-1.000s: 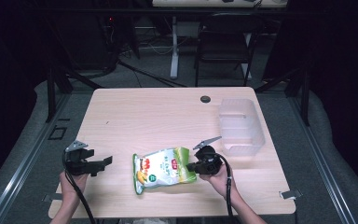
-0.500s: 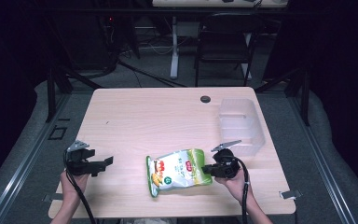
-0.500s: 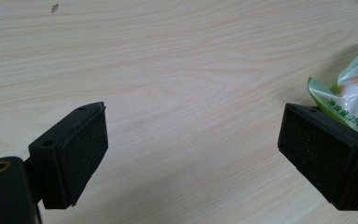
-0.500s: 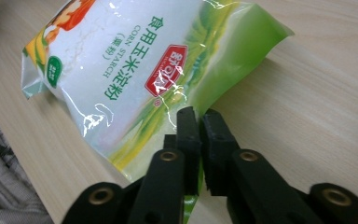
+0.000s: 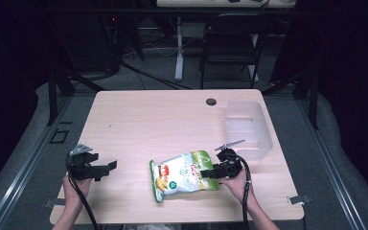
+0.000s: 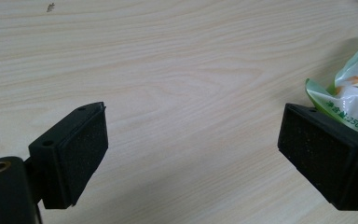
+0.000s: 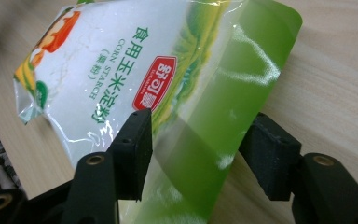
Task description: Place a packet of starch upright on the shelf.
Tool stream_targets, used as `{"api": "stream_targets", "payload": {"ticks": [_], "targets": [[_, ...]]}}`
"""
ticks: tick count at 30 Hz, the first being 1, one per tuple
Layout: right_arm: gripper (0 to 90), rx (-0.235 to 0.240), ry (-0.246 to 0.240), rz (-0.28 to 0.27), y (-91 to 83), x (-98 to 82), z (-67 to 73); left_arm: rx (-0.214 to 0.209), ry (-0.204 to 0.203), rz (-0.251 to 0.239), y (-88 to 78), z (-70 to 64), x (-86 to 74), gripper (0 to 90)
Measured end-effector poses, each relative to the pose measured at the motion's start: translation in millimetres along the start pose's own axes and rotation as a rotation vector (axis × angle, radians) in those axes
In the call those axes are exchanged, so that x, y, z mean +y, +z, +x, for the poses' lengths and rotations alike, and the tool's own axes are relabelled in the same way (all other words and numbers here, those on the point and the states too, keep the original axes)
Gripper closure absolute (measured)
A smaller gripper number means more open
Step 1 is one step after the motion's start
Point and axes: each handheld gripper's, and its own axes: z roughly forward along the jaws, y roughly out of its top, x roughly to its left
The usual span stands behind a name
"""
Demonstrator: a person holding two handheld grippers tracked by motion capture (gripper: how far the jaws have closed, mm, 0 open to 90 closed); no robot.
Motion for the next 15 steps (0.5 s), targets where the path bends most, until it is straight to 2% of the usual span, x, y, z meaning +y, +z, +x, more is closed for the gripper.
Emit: {"api": "stream_targets", "payload": {"ticks": [2,3,5,9,15], "targets": [[40.1,0.014,0.004,0.011,5.0,0.9,-1.4,0.001,0.005,0.003,-0.5,-0.3,-0.1,8.5],[38.1,0.012,0.023,0.023,8.6,1.0,-1.1,-0.003,-0.004,0.004,-0.1,1.1,-0.5,8.5],[37.9,0.02,0.027,0.031,9.3,1.4,-3.0,-0.005,-0.02,0.001,0.7,1.9,-0.8,8.5],[32.7,0.01,0.059,0.044,12.6,0.5,-6.8,-0.008,-0.01,0.0,0.2,-0.2,-0.8,8.6],[33.7,0.034,0.061,0.055,12.7,1.1,-4.2,-0.003,-0.012,0.0,1.6,-0.7,-0.3,8.6]]}}
